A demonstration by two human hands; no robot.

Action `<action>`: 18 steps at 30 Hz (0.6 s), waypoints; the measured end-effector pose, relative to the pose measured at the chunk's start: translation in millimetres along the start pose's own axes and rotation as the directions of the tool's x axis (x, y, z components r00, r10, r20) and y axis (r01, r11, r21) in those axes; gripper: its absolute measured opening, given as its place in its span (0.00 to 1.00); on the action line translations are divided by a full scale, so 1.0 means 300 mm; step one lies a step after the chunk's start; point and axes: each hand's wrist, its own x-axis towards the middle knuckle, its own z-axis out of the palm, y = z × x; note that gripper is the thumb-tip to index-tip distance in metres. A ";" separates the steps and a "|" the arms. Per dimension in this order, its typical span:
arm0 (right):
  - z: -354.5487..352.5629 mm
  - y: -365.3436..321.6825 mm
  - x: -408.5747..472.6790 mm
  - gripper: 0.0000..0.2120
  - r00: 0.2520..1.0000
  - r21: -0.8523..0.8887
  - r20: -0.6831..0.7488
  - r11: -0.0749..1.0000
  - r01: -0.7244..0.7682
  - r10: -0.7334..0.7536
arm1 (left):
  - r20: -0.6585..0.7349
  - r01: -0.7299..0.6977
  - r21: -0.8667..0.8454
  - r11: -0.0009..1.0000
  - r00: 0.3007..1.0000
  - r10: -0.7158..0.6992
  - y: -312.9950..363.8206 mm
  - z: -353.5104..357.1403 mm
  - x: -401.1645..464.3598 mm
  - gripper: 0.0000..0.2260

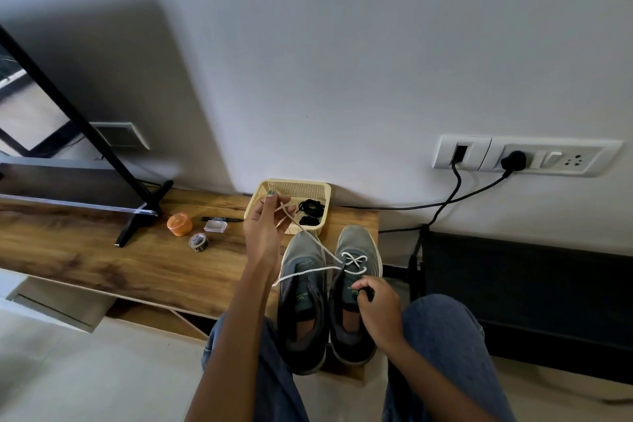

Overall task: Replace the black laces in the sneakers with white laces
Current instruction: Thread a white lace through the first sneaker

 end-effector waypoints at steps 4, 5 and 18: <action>0.002 0.002 -0.001 0.11 1.000 0.001 0.000 1.000 -0.003 0.003 | 0.030 -0.054 0.018 0.998 0.998 0.054 0.024 0.015 0.001 0.04; 0.002 0.002 0.000 0.11 1.000 0.000 0.001 1.000 -0.003 0.003 | 0.036 -0.072 0.015 0.997 0.997 0.071 0.028 0.017 0.001 0.04; 0.001 0.000 0.001 0.10 0.998 0.019 -0.041 0.999 -0.048 0.048 | -0.013 -0.218 0.042 0.975 0.976 0.219 0.104 0.079 -0.037 0.07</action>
